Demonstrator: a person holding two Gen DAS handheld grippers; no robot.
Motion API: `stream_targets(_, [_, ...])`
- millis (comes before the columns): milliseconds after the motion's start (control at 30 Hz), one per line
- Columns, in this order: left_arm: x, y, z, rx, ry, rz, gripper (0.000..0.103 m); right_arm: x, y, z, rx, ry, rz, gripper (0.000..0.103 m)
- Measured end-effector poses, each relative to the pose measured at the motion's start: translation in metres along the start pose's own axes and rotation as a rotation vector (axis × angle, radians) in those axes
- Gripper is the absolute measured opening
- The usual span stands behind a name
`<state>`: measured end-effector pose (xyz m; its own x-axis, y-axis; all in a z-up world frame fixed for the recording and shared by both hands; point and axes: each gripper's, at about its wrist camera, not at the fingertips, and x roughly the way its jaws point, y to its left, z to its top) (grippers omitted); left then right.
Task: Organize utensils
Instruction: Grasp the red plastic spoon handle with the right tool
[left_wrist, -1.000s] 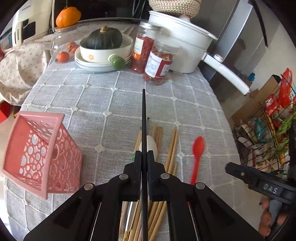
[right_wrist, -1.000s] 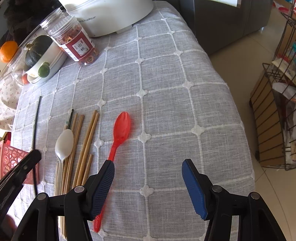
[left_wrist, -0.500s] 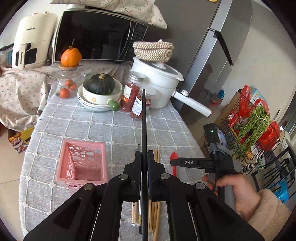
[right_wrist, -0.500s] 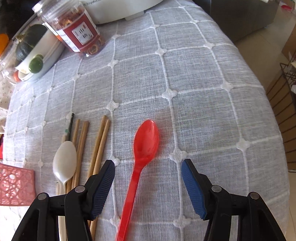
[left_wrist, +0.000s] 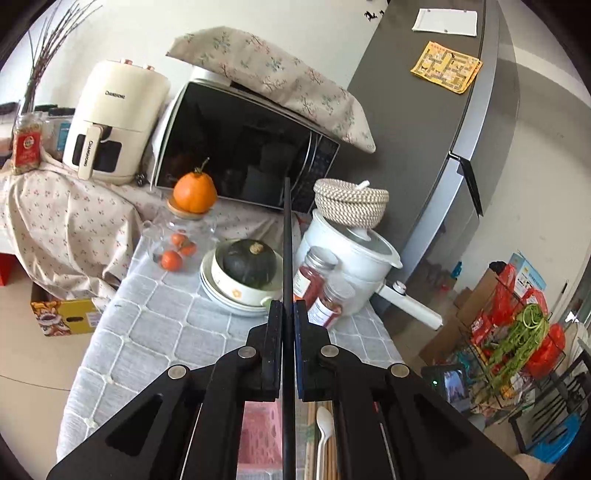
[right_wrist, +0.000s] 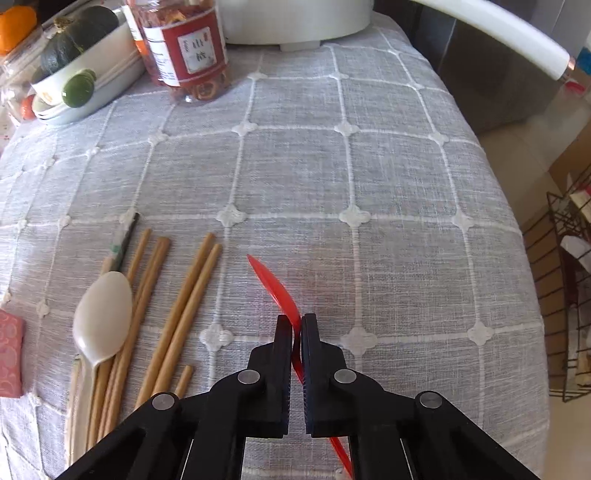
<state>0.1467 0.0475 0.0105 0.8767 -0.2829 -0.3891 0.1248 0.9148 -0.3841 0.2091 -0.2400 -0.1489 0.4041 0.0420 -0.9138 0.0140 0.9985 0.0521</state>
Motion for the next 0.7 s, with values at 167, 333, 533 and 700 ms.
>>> stream_targets(167, [0.012, 0.002, 0.003, 0.069, -0.116, 0.061, 0.005, -0.022, 0.001, 0.002, 0.010, -0.069, 0.047, 0.003])
stream_targets(333, [0.025, 0.004, 0.003, 0.110, -0.199, 0.130, 0.005, -0.044, 0.004, 0.004, 0.020, -0.126, 0.094, 0.003])
stream_targets(533, [0.036, -0.004, -0.009, 0.199, -0.260, 0.194, 0.005, -0.062, 0.006, 0.004, 0.023, -0.201, 0.111, 0.003])
stream_targets(700, [0.038, -0.001, -0.015, 0.197, -0.221, 0.187, 0.005, -0.077, 0.008, 0.005, 0.036, -0.264, 0.136, 0.003])
